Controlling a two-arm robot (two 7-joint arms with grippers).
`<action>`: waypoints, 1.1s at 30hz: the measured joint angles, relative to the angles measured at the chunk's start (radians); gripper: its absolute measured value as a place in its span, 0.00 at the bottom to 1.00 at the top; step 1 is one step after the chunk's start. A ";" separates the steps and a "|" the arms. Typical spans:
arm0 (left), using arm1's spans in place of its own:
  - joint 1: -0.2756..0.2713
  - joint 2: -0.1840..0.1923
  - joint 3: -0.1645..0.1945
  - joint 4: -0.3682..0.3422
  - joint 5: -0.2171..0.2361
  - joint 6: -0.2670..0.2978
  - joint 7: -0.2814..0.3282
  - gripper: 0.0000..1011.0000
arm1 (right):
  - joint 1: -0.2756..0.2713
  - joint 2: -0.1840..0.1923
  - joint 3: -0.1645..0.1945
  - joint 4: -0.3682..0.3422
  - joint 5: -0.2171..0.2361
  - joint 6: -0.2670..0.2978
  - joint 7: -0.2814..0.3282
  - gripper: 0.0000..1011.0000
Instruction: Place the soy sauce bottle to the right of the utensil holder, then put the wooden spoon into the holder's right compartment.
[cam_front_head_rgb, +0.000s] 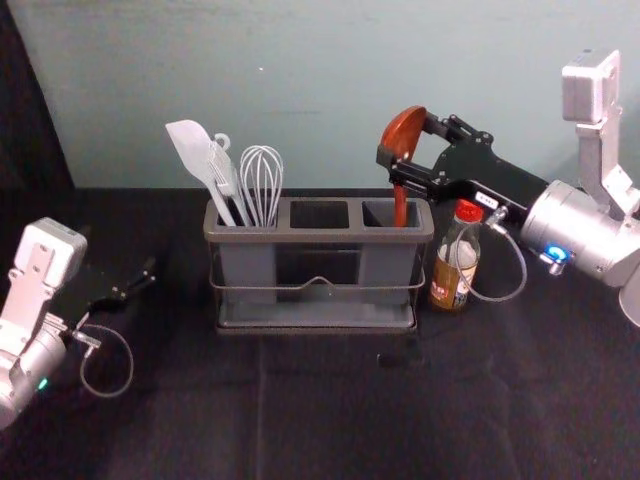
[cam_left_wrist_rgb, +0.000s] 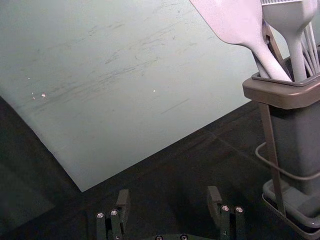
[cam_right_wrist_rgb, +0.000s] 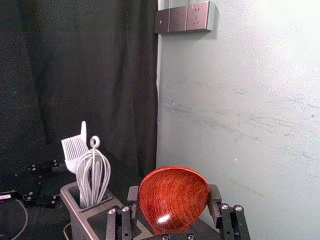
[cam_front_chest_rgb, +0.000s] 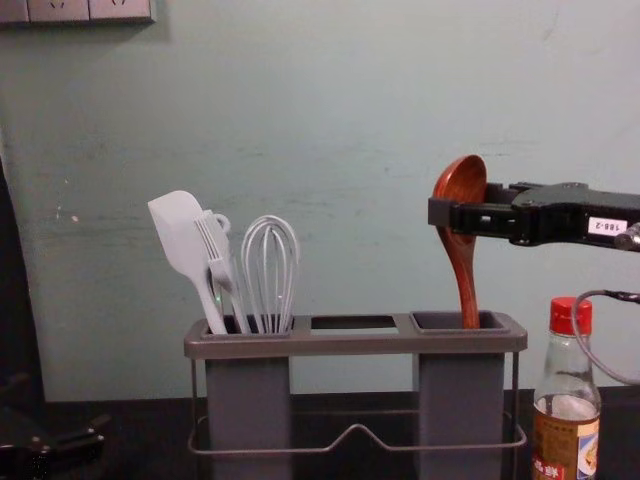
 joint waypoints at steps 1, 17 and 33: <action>0.000 0.000 0.000 0.000 0.000 0.000 0.000 1.00 | 0.000 -0.001 -0.001 0.001 -0.001 0.000 0.000 0.83; 0.000 0.000 0.000 0.000 0.000 0.000 0.000 1.00 | 0.003 -0.013 -0.014 0.012 -0.034 0.001 -0.003 0.83; 0.000 0.000 0.000 0.000 0.000 0.000 0.000 1.00 | -0.002 -0.023 -0.020 0.018 -0.050 0.008 -0.003 0.83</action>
